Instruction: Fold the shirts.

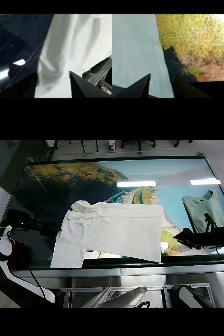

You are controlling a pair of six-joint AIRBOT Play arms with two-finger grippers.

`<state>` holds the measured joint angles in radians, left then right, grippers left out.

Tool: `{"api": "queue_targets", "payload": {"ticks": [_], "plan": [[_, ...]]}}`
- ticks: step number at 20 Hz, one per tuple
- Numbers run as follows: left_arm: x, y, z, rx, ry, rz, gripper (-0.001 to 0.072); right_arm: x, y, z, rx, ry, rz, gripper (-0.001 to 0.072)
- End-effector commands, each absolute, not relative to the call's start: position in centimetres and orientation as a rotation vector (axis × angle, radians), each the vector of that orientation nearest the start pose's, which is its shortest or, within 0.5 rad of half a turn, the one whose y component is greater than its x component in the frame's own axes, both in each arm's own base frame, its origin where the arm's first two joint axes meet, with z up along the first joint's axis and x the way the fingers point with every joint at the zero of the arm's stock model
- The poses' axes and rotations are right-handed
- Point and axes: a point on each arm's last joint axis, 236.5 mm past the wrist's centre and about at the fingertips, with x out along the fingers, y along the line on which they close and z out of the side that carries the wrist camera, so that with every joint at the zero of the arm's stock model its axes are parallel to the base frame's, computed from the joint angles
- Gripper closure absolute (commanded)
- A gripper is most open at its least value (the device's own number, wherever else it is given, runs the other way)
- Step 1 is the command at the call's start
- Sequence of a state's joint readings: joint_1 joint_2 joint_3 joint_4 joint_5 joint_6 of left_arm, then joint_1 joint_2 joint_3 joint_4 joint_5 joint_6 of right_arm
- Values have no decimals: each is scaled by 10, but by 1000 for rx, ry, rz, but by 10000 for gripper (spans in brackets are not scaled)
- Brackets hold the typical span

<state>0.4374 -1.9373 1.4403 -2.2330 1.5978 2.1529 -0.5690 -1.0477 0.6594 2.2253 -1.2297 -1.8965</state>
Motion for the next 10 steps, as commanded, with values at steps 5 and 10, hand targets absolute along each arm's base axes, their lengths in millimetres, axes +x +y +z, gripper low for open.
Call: {"api": "queue_targets", "payload": {"ticks": [5, 10], "plan": [[368, -9, -101, -589, 1627, -733, 530, 265, -11, -44, 791, 1296, 85, 367], [368, -8, -101, -590, 1625, -731, 687, 226, 1, -85, 824, 1423, 45, 299]]}}
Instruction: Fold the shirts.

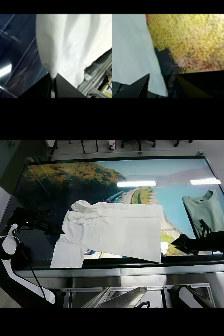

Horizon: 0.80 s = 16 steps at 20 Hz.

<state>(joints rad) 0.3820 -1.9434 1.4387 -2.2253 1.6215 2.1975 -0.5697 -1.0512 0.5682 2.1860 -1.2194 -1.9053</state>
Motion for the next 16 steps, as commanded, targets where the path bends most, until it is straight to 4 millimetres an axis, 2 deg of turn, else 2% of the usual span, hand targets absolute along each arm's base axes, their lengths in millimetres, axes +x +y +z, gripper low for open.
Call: {"api": "queue_targets", "payload": {"ticks": [1, 4, 7, 9, 12, 13, 14, 16], "plan": [[368, -10, -101, -586, 1626, -734, 687, 220, 7, -93, 848, 1442, 44, 300], [368, -10, -102, -585, 1626, -734, 686, 209, 26, -111, 935, 1466, 68, 350], [368, -10, -102, -586, 1626, -733, 686, 211, 41, -119, 1007, 1460, 106, 350], [369, -10, -102, -586, 1624, -732, 687, 208, 49, -129, 989, 1501, 117, 350], [367, -11, -101, -588, 1628, -737, 686, 203, 79, -138, 946, 1578, 188, 353], [366, -11, -100, -590, 1632, -742, 686, 200, 90, -139, 918, 1602, 219, 450], [366, -11, -97, -585, 1628, -742, 686, 198, 97, -138, 888, 1616, 245, 513], [371, -9, -86, -558, 1594, -732, 687, 198, 109, -130, 871, 1610, 294, 515]]}}
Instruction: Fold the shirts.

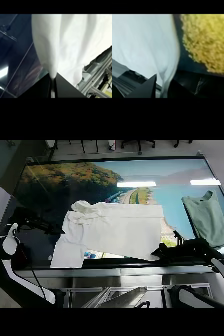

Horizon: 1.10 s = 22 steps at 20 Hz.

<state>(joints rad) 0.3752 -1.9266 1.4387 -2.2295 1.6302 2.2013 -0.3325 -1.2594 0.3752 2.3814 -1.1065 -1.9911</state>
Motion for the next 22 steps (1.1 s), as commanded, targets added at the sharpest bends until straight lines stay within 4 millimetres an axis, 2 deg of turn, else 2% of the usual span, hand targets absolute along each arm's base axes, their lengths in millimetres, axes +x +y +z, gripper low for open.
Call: {"api": "queue_targets", "payload": {"ticks": [1, 2, 4, 6, 8, 9, 10, 11, 12, 13, 14, 15, 16, 17, 18, 19, 20, 21, 22], "plan": [[374, -8, -77, -539, 1569, -724, 687, 203, 114, -120, 874, 1576, 332, 599], [378, -8, -64, -524, 1539, -723, 687, 211, 117, -106, 883, 1524, 360, 687], [391, -20, -22, -543, 1412, -757, 687, 238, 111, -69, 811, 1372, 389, 693], [402, -34, 34, -535, 1250, -799, 687, 278, 96, 0, 722, 1132, 394, 693], [403, -47, 100, -489, 1080, -823, 687, 309, 78, 105, 592, 836, 401, 693], [398, -54, 139, -449, 983, -823, 686, 315, 69, 168, 508, 673, 397, 694], [392, -59, 176, -401, 884, -804, 687, 314, 64, 228, 432, 533, 393, 693], [387, -63, 220, -354, 757, -751, 687, 306, 61, 291, 350, 394, 388, 693], [378, -65, 267, -300, 623, -689, 686, 294, 63, 345, 278, 278, 388, 693], [361, -68, 326, -245, 452, -618, 687, 278, 69, 392, 206, 175, 392, 693], [335, -72, 386, -179, 266, -557, 686, 259, 76, 437, 126, 70, 398, 693], [296, -77, 451, -109, 50, -490, 687, 240, 83, 476, 66, -28, 398, 693], [251, -82, 507, -51, -148, -432, 687, 222, 89, 507, 23, -110, 395, 693], [202, -85, 551, 3, -321, -362, 687, 204, 94, 535, -13, -188, 391, 693], [160, -88, 580, 40, -436, -303, 687, 190, 98, 556, -39, -249, 387, 693], [133, -89, 593, 84, -489, -255, 687, 179, 102, 570, -61, -292, 386, 693], [119, -87, 599, 106, -503, -212, 686, 173, 104, 578, -74, -313, 387, 693], [116, -82, 600, 124, -493, -179, 687, 172, 104, 580, -78, -319, 386, 693], [125, -77, 596, 145, -450, -156, 687, 176, 101, 577, -80, -305, 377, 693]]}}
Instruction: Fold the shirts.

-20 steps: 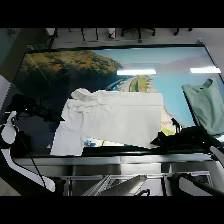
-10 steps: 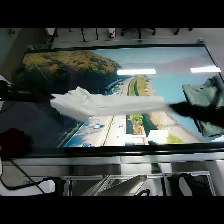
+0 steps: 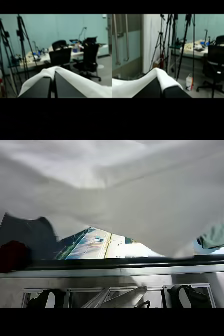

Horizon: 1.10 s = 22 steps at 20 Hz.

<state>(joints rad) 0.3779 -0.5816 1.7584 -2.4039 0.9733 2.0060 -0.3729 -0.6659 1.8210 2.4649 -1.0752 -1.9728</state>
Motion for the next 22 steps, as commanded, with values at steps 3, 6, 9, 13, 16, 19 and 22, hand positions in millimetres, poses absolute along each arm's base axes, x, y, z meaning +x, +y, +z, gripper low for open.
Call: {"api": "queue_targets", "payload": {"ticks": [3, 6, 9, 13, 16, 19, 22], "plan": [[189, -71, 553, 127, -192, -231, 687, 224, 90, 534, -33, -127, 404, 693], [277, -71, 476, -13, 128, -419, 687, 290, 78, 454, 93, 131, 468, 694], [366, -80, 369, -184, 438, -566, 686, 356, 76, 341, 243, 375, 508, 693], [463, -116, 172, -239, 829, -620, 687, 430, 68, 160, 403, 613, 387, 694], [514, -117, 49, -274, 1005, -555, 686, 472, 42, 43, 482, 760, 234, 693], [552, -111, -17, -357, 1101, -515, 686, 504, 34, -25, 520, 870, 197, 694], [593, -107, -23, -391, 1043, -472, 686, 546, 29, -44, 536, 874, 193, 694]]}}
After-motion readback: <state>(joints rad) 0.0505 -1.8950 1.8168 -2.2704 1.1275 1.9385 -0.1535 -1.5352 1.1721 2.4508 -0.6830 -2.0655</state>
